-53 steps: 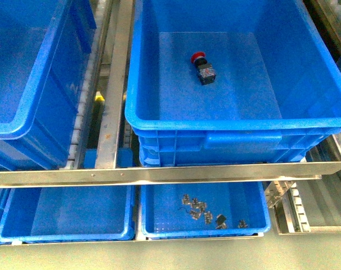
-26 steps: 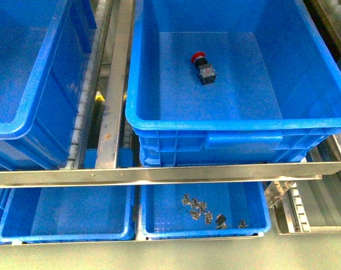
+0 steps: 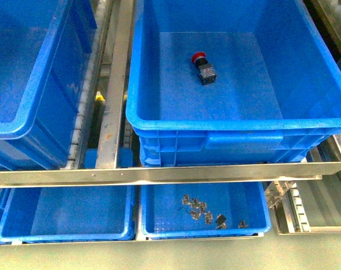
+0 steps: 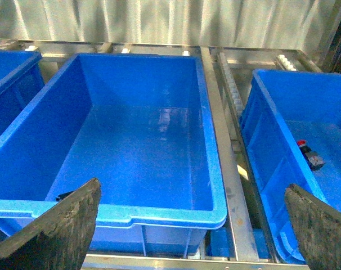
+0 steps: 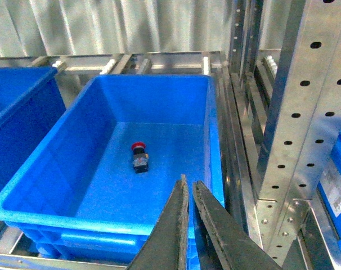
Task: Pick red and yellow buttons and place in box
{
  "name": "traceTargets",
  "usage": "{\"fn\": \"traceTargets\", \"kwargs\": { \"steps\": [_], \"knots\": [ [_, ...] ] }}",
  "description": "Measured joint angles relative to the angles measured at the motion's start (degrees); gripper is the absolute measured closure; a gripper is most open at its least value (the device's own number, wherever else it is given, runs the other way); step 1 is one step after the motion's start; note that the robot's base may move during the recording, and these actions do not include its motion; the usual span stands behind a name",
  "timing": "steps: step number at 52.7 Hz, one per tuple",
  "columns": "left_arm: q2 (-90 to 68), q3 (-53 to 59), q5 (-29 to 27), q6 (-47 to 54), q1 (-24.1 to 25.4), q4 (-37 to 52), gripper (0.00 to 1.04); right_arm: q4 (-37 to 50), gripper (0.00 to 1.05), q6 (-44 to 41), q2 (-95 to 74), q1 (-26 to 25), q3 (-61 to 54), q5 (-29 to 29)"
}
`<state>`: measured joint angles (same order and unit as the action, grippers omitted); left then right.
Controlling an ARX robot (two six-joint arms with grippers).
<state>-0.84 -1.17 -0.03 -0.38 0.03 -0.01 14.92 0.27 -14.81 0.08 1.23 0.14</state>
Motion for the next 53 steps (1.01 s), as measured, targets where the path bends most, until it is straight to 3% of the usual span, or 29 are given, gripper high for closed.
{"fn": "traceTargets", "kwargs": {
  "steps": [16,20,31,53],
  "knots": [
    [0.00,0.00,0.00,0.00,0.00,-0.02,0.08,-5.05,1.01,0.02,5.07,0.02,0.00,0.00],
    [0.00,0.00,0.00,0.00,0.00,0.00,0.08,-14.05,1.01,-0.02,12.26,0.00,0.02,-0.02],
    [0.00,0.00,0.02,0.02,0.00,-0.02,0.08,-14.82,1.01,-0.02,14.45,0.00,0.02,-0.07],
    [0.00,0.00,0.00,0.00,0.00,0.00,0.08,-14.84,0.31,-0.11,14.56,0.00,0.02,-0.02]
  ]
}}
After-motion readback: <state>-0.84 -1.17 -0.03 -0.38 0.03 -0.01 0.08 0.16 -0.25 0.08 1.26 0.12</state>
